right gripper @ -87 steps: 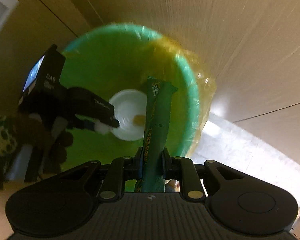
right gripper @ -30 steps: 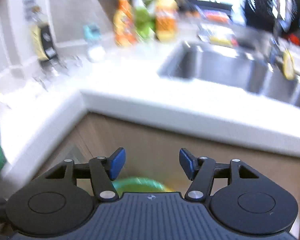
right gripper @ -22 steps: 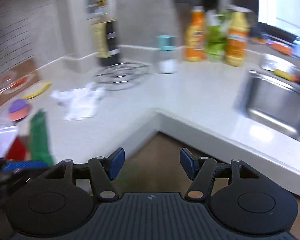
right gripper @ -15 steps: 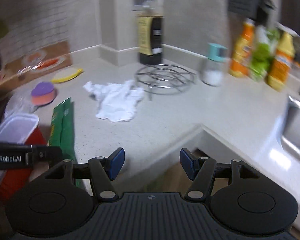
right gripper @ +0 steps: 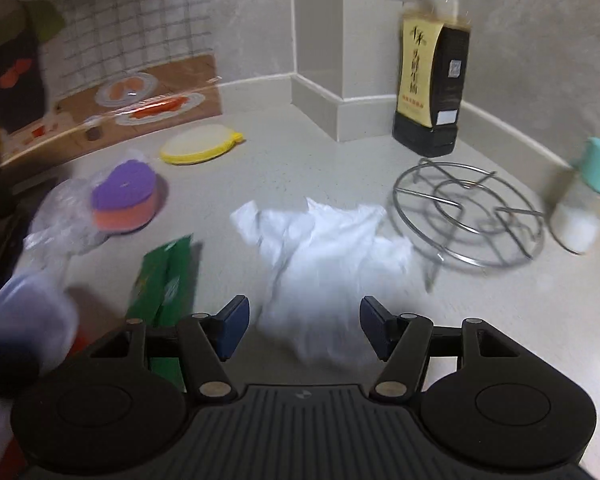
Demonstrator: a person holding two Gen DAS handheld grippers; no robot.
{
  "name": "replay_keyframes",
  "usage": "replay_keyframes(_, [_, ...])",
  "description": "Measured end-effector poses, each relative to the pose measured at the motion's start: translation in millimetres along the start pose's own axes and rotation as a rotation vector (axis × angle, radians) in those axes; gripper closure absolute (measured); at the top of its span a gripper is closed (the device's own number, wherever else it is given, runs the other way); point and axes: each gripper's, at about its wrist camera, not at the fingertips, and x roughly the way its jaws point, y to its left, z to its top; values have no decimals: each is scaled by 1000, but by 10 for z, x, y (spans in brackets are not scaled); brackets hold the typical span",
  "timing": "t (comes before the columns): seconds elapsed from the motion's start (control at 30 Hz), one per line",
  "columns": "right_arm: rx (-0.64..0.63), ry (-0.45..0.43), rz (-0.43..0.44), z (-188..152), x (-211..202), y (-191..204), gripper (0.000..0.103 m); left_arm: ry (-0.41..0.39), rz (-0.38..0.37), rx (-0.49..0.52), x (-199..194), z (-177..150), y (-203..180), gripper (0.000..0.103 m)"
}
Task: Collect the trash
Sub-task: 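Move the left tool to the green snack bag while the right tool approaches the white tissue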
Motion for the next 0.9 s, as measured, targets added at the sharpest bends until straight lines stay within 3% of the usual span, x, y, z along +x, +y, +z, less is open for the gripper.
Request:
replay_keyframes(0.1, [-4,0,24,136,251,51,42,30,-6,8,49,-53,6,67])
replay_keyframes(0.13, [-4,6,32,165,321,70,47,39,-5,7,67,-64,10,67])
replay_keyframes(0.17, [0,16,35,185,376,78,68,44,-4,5,74,-83,14,67])
replay_keyframes(0.23, [28,53,60,214,435,48,98,52,-5,5,83,-86,22,67])
replay_keyframes(0.53, [205,6,159,-75,-191,-297,100,130,0,59,246,-154,-110,66])
replay_keyframes(0.7, [289,-5,163,-401,-567,-506,100,112,110,123,365,-183,-243,67])
replay_keyframes(0.9, [180,39,35,-671,-629,-467,99,91,259,245,564,-176,-421,67])
